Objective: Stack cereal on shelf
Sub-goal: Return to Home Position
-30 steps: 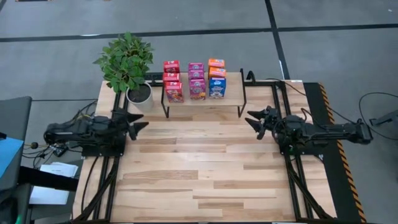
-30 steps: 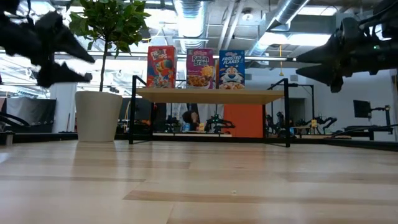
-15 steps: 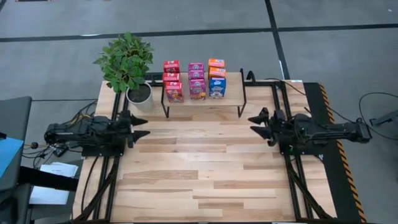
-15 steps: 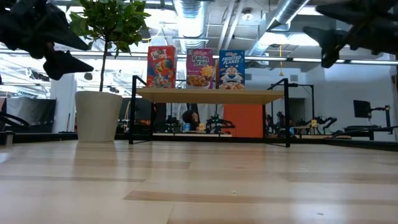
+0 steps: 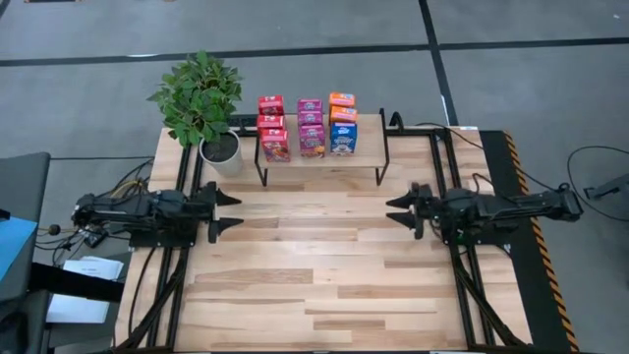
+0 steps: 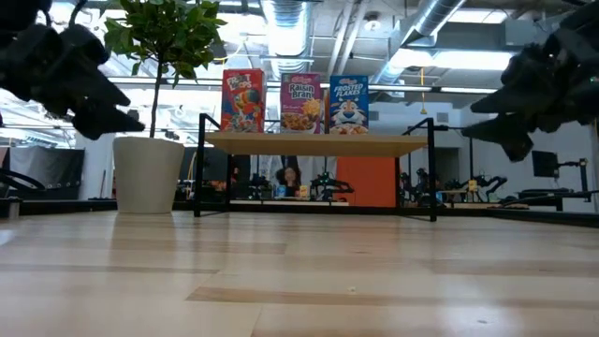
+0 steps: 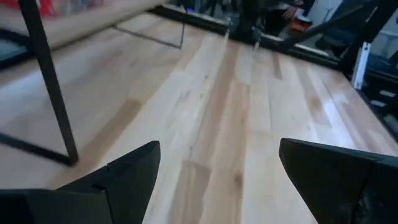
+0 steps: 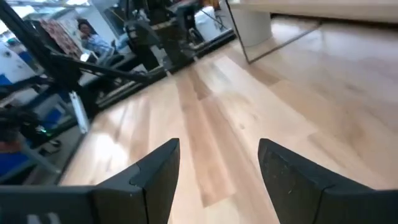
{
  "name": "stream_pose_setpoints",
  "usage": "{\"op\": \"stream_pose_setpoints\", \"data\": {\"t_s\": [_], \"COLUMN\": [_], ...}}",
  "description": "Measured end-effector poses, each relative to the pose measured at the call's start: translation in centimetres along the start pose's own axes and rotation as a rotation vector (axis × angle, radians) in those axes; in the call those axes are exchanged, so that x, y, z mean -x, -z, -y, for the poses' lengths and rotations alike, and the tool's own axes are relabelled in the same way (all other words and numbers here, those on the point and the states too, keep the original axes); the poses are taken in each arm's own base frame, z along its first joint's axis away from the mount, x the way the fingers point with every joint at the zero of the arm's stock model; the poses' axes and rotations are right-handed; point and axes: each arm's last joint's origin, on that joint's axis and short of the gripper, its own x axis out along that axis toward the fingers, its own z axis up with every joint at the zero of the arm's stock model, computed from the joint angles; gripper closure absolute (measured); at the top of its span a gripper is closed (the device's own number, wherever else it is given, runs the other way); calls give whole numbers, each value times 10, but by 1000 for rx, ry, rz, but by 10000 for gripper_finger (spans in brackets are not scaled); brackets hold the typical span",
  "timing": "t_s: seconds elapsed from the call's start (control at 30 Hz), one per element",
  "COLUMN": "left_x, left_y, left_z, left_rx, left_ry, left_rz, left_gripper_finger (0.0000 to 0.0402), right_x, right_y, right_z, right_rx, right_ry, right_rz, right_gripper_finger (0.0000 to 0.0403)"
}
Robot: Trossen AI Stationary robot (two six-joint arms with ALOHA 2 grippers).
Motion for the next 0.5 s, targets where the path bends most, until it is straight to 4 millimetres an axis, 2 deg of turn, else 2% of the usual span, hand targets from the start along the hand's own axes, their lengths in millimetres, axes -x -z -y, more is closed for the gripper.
{"op": "stream_pose_setpoints", "data": {"t_s": [0.1,0.27,0.5], "left_x": [-1,-2,-2], "left_y": [2,5,5], "left_z": [-1,-2,-2], "left_rx": [-3,179,195], "left_ry": [-35,-41,-42], "left_rz": [-20,-49,-48], "left_gripper_finger": [81,81,81], "right_x": [0,-1,-1], "right_y": [5,7,7], "right_z": [3,2,2], "right_rx": [-65,-73,-73], "right_ry": [37,27,27], "right_rz": [-61,-80,-80], "right_gripper_finger": [159,159,159]}}
